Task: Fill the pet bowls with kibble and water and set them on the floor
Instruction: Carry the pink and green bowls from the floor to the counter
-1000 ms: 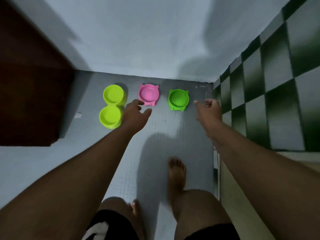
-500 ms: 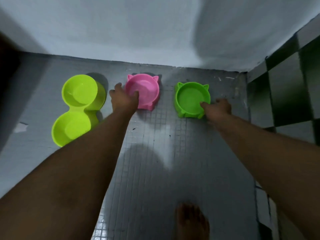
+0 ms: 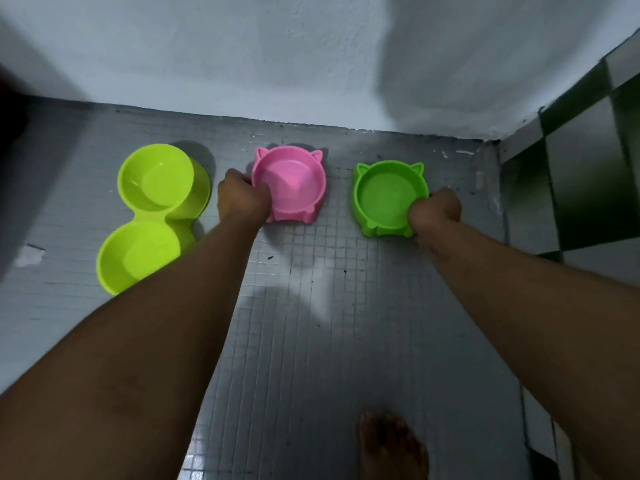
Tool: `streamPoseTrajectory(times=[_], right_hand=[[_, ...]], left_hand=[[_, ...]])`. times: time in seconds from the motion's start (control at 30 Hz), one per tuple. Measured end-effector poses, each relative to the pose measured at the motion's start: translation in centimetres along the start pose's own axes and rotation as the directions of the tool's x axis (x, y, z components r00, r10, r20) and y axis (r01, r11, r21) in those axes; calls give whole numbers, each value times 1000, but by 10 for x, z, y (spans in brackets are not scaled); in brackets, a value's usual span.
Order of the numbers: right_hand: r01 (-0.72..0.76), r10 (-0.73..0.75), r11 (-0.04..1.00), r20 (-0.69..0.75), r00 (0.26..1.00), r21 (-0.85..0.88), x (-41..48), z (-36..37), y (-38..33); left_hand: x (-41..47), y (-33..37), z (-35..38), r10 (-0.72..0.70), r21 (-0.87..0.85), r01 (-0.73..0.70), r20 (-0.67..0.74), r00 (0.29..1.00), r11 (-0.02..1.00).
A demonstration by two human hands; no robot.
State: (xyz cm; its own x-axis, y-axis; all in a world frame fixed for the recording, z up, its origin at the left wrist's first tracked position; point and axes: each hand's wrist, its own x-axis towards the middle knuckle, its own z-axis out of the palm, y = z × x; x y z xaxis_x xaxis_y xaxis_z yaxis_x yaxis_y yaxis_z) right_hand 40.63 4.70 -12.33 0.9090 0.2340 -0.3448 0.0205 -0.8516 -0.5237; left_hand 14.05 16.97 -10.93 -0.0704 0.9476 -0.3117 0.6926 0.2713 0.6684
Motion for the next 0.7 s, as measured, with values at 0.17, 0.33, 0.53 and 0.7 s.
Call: streamPoseTrajectory(times=[0.17, 0.33, 0.53, 0.7], right_hand=[[164, -167, 985, 76, 983, 46, -20, -19, -3], [215, -264, 951, 219, 939, 224, -9, -34, -2], [23, -185, 909, 353, 917, 416, -102, -150, -69], [-15, -165, 880, 335, 927, 475, -192, -280, -118]], left_hand=[[-6, -5, -9, 48, -167, -33, 85, 995, 985], [-10, 5, -35, 104, -360, -32, 184, 977, 932], [-74, 73, -128, 97, -440, 12, 225, 970, 898], [-159, 150, -247, 77, -472, 27, 200, 977, 881]])
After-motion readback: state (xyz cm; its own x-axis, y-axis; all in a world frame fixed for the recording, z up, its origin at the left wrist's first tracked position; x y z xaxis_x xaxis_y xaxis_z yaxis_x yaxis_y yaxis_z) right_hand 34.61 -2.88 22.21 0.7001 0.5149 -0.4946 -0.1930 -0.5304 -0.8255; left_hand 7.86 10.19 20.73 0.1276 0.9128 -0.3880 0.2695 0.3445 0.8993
